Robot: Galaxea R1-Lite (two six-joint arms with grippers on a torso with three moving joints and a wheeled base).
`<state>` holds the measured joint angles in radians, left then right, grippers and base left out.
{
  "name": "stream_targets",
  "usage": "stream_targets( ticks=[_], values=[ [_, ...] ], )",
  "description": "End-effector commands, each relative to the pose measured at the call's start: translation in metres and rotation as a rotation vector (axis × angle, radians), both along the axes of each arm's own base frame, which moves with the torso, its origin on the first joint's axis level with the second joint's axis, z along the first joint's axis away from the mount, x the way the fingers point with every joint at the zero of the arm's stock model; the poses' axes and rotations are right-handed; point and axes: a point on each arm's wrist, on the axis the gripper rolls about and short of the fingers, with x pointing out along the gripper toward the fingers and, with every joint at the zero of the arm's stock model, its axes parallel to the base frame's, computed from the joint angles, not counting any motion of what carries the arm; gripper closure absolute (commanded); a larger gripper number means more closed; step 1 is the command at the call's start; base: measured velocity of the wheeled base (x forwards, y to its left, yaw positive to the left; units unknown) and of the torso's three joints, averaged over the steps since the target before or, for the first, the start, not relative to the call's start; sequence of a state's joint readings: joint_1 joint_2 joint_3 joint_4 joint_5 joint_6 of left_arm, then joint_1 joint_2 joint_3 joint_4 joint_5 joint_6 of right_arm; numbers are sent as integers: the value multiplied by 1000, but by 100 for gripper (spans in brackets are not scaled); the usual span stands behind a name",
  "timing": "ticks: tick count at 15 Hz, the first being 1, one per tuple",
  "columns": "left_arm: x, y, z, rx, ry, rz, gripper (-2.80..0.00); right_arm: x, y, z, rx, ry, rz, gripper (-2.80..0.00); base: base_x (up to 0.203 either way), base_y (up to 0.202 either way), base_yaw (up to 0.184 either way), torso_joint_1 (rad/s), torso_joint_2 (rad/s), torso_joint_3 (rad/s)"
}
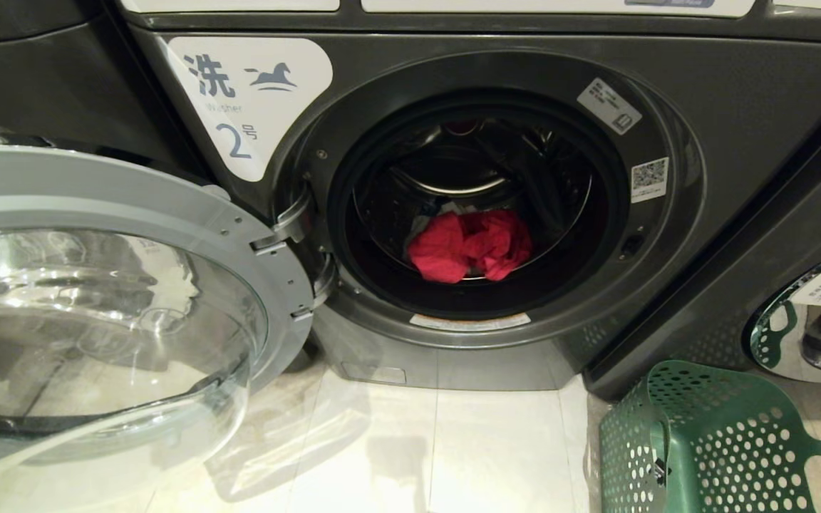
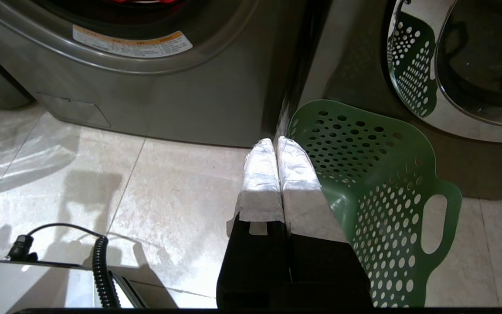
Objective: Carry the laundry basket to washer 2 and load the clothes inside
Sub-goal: Close the washing machine door with the left hand
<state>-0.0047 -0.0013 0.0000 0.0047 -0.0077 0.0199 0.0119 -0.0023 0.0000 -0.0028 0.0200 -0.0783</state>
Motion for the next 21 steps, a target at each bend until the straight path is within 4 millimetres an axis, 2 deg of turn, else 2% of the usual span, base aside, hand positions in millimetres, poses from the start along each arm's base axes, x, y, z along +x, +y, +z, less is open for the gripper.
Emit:
stream_targets(
  ticks=[1, 21],
  values=[
    [0, 0, 0, 0, 1, 0, 0, 0, 0, 0, -1, 2, 2, 0, 0, 0, 0, 4, 4, 201],
    [0, 0, 0, -6, 3, 2, 0, 0, 0, 0, 0, 2, 0, 0, 0, 0, 0, 2, 2, 193]
  ],
)
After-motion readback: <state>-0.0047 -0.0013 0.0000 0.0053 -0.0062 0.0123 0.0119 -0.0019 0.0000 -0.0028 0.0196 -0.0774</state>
